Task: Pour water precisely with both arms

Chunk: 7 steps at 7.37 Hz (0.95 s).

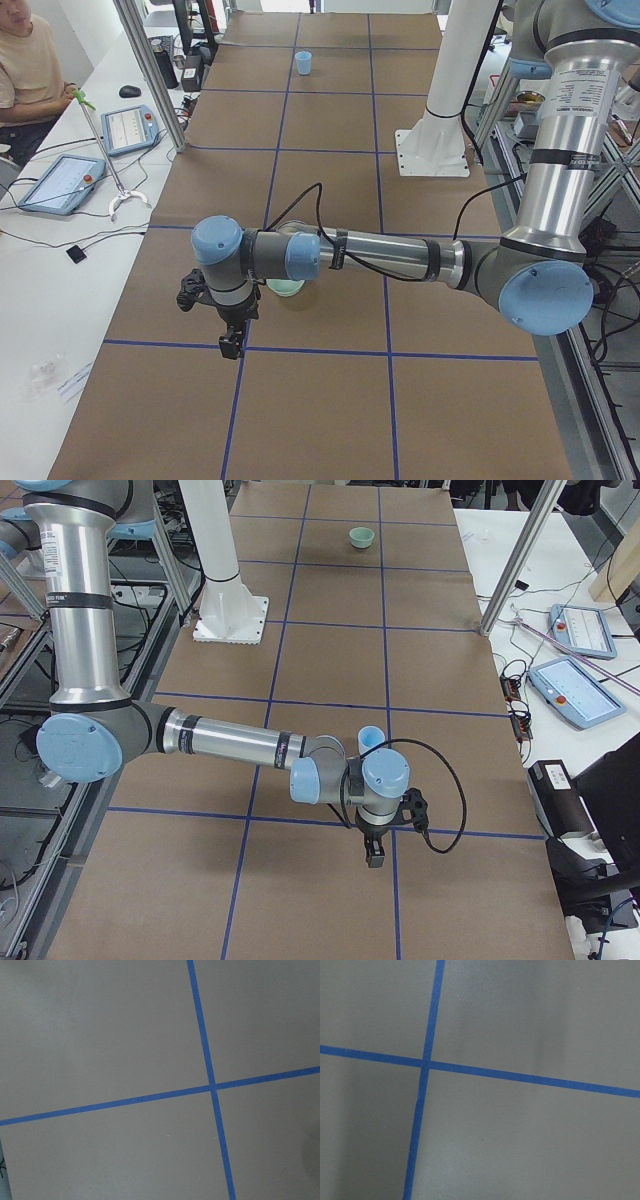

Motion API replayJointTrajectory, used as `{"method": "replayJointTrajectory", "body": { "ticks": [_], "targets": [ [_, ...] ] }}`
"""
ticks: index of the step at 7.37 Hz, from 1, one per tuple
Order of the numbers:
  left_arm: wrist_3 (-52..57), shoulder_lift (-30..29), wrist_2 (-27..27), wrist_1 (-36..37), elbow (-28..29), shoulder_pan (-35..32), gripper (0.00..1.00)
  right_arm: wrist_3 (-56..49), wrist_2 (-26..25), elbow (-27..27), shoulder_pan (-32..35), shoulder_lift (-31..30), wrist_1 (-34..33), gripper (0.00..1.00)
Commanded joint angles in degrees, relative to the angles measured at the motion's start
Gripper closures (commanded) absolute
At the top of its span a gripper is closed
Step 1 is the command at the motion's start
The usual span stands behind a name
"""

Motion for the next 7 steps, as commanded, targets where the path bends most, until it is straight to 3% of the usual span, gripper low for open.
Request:
{"method": "replayJointTrajectory", "body": {
  "ticks": [1, 4, 7],
  "targets": [
    [0.2, 0.4, -0.1, 0.0, 0.2, 0.1, 0.00, 0.1, 0.0, 0.1, 0.0, 0.0, 0.0, 0.00],
    [0.3, 8.9, -5.7, -3.1, -5.9, -0.1, 0.00, 0.0, 0.0, 0.1, 0.0, 0.0, 0.0, 0.00],
    [0.4, 10.1, -5.4, -3.2, -7.2, 0.1, 0.00, 0.0, 0.0, 0.0, 0.0, 0.0, 0.0, 0.00]
  ]
}}
